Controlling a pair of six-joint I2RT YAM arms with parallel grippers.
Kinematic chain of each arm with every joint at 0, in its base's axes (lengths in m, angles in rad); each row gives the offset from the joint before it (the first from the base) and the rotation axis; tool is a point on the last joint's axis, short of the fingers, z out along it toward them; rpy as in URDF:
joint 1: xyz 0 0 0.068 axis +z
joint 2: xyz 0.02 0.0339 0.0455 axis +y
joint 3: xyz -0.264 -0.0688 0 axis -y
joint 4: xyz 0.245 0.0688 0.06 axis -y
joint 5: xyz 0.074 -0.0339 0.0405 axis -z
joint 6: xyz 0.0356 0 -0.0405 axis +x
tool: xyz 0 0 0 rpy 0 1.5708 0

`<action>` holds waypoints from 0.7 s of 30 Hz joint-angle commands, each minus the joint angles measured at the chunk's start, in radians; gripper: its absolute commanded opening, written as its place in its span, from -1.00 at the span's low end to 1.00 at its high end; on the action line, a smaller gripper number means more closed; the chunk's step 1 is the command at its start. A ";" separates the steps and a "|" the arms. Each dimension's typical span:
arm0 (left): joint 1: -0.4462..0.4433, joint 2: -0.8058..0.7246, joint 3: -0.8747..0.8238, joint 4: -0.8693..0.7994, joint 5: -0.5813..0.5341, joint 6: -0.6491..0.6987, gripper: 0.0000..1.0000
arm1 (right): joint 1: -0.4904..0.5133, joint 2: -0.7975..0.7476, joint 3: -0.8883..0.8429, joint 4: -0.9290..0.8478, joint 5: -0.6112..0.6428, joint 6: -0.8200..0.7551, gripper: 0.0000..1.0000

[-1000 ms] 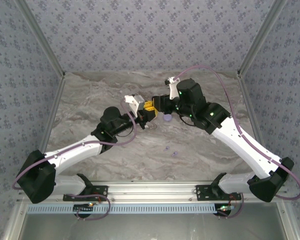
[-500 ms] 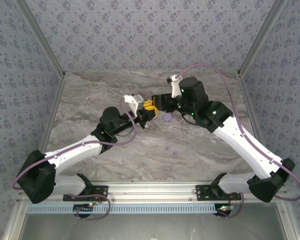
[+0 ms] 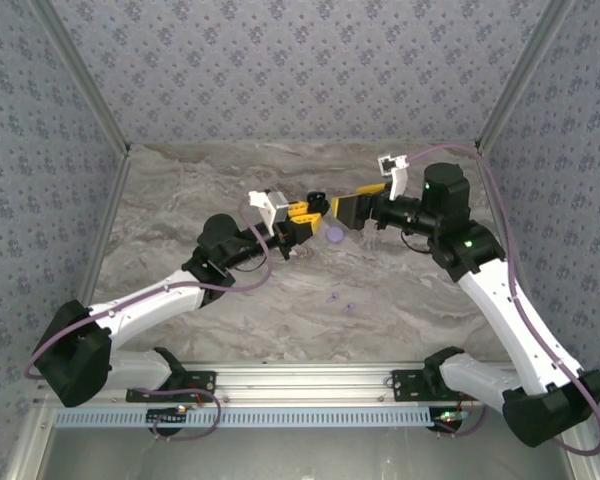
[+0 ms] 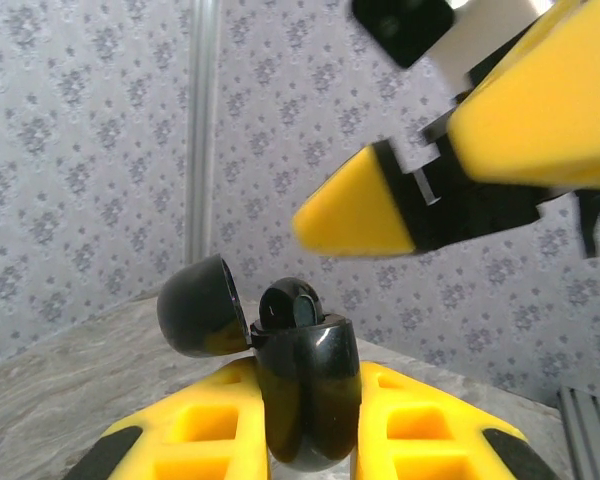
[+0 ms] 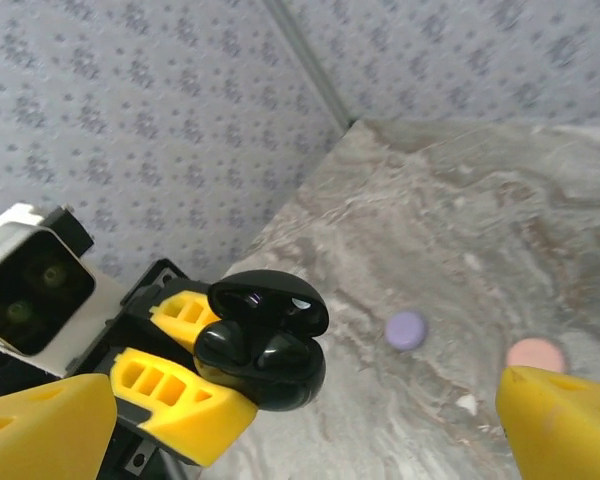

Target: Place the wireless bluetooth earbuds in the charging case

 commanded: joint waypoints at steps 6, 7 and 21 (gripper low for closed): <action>-0.002 -0.018 0.043 0.073 0.106 -0.016 -1.00 | 0.036 0.066 -0.002 0.154 -0.228 0.059 1.00; -0.002 -0.016 0.044 0.070 0.109 -0.015 -1.00 | 0.040 0.070 -0.002 0.169 -0.234 0.064 1.00; -0.003 -0.002 0.055 0.052 0.110 -0.012 -1.00 | 0.059 0.053 0.037 0.177 -0.327 0.074 0.82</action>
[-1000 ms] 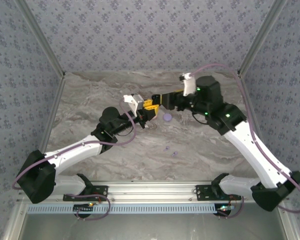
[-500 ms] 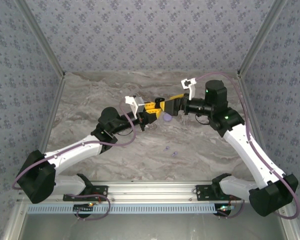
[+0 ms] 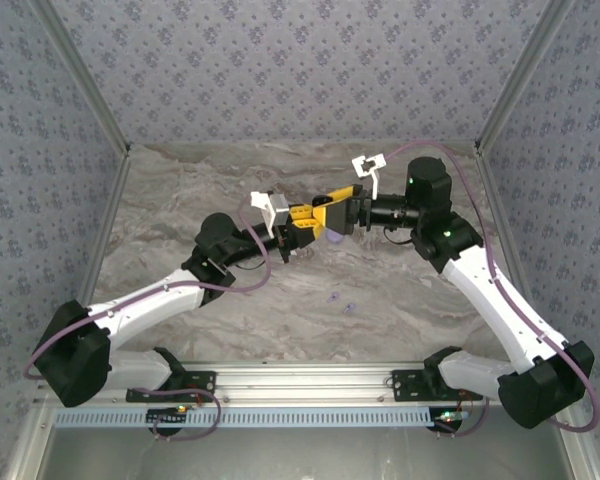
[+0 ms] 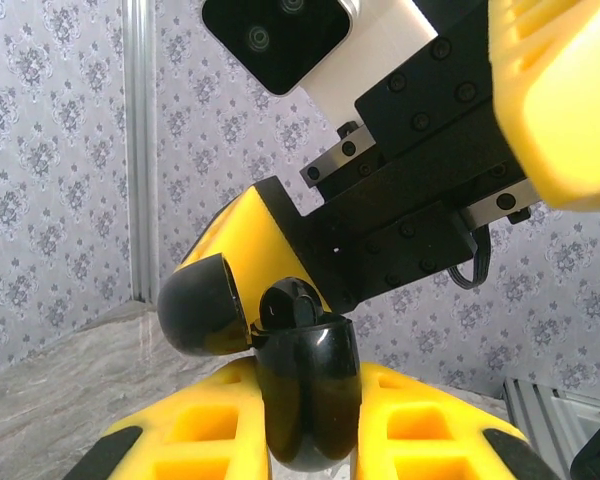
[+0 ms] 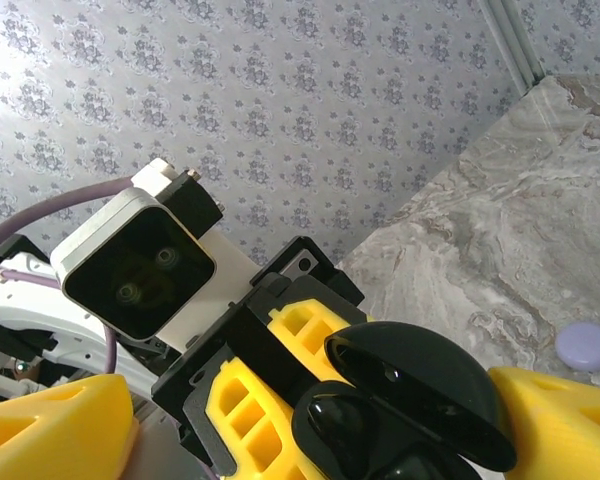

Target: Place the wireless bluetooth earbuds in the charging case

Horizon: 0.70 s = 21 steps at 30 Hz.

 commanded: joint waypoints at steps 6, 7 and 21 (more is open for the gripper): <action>-0.003 -0.003 0.041 0.011 0.000 0.008 -1.00 | 0.010 -0.084 0.031 -0.104 -0.007 -0.091 0.77; -0.003 -0.003 0.042 0.009 0.001 0.008 -1.00 | 0.009 -0.088 0.026 -0.111 -0.002 -0.097 0.77; -0.002 -0.014 0.050 -0.066 -0.040 0.025 -1.00 | 0.009 -0.107 0.108 -0.419 0.422 -0.235 0.80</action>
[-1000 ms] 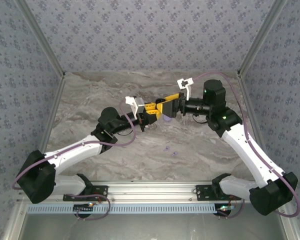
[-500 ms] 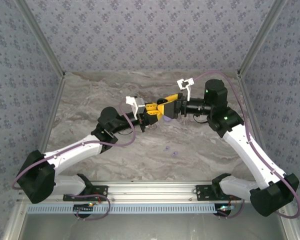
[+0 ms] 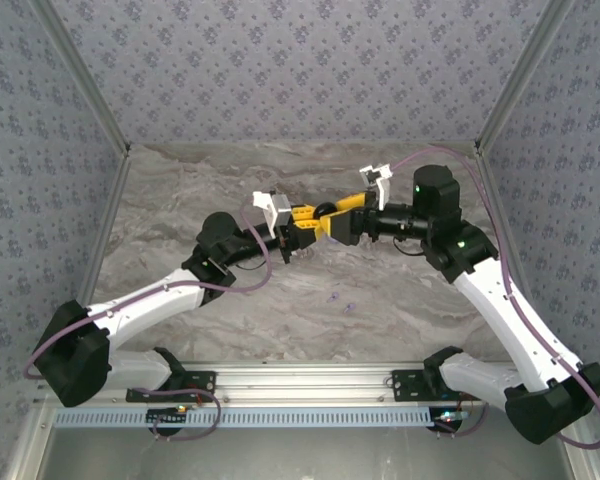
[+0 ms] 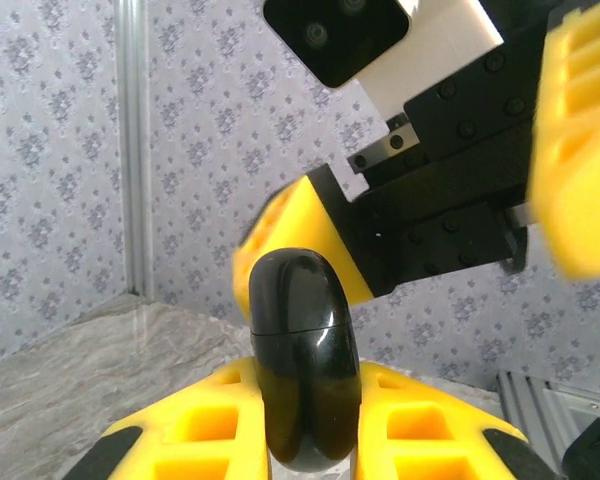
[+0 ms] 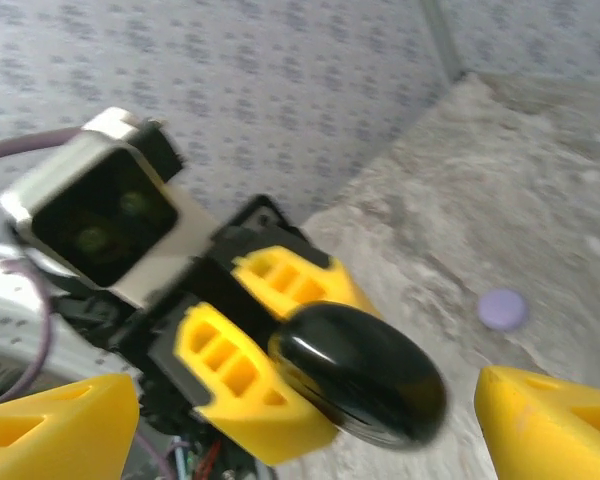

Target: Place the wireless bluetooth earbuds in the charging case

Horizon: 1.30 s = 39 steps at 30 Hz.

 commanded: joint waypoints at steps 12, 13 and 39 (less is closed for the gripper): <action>0.156 0.101 0.090 -0.369 -0.088 -0.130 -1.00 | -0.222 -0.163 -0.148 -0.198 0.529 -0.022 1.00; 0.165 0.124 0.079 -0.356 -0.083 -0.149 -1.00 | -0.256 -0.181 -0.178 -0.175 0.497 -0.011 1.00; 0.037 0.717 0.375 -0.571 0.153 -0.290 -0.91 | -0.519 -0.209 -0.305 -0.141 0.198 0.107 1.00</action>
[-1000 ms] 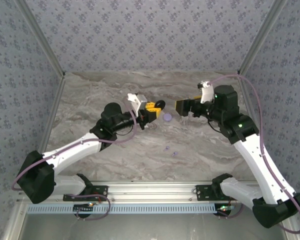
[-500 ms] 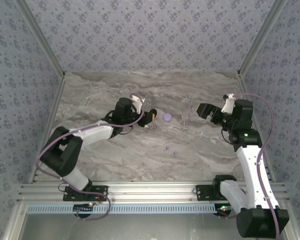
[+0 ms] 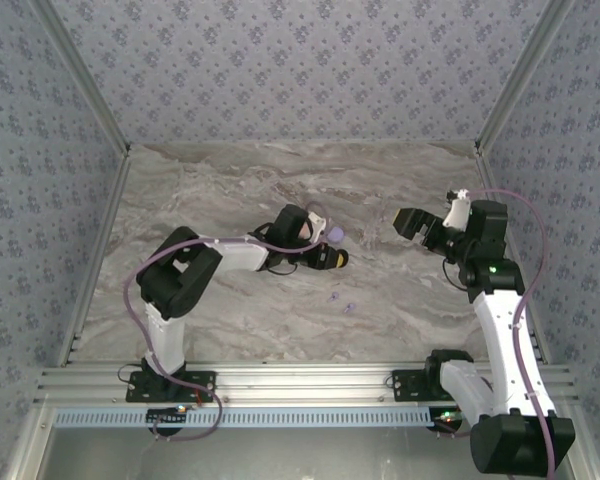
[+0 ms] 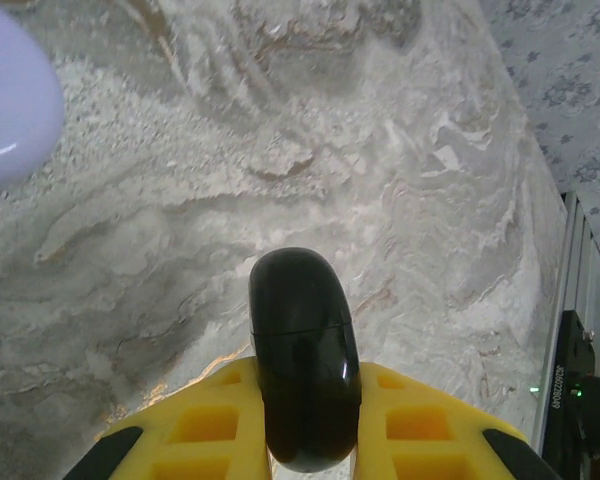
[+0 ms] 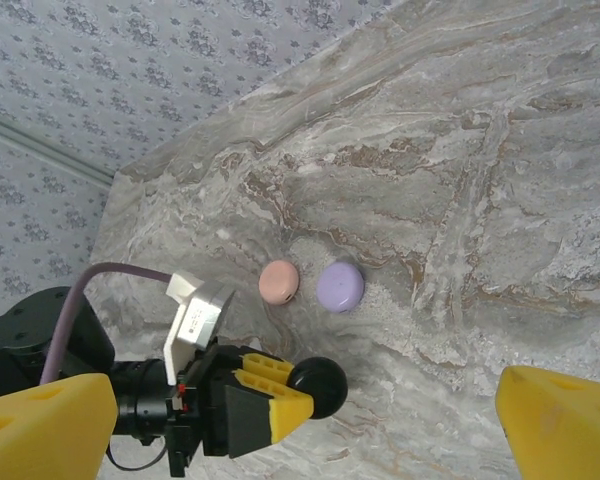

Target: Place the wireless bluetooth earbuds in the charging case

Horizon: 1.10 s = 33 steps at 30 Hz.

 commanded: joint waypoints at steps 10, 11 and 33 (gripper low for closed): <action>0.005 0.049 0.061 -0.125 -0.001 0.048 -0.38 | -0.012 -0.023 0.009 -0.037 0.001 -0.016 1.00; 0.005 0.047 0.063 -0.139 -0.007 0.058 -0.33 | -0.012 -0.024 0.011 -0.039 0.001 -0.016 1.00; 0.184 -0.530 -0.148 -0.170 -0.353 0.152 0.61 | 0.440 0.217 0.120 -0.038 0.320 -0.271 1.00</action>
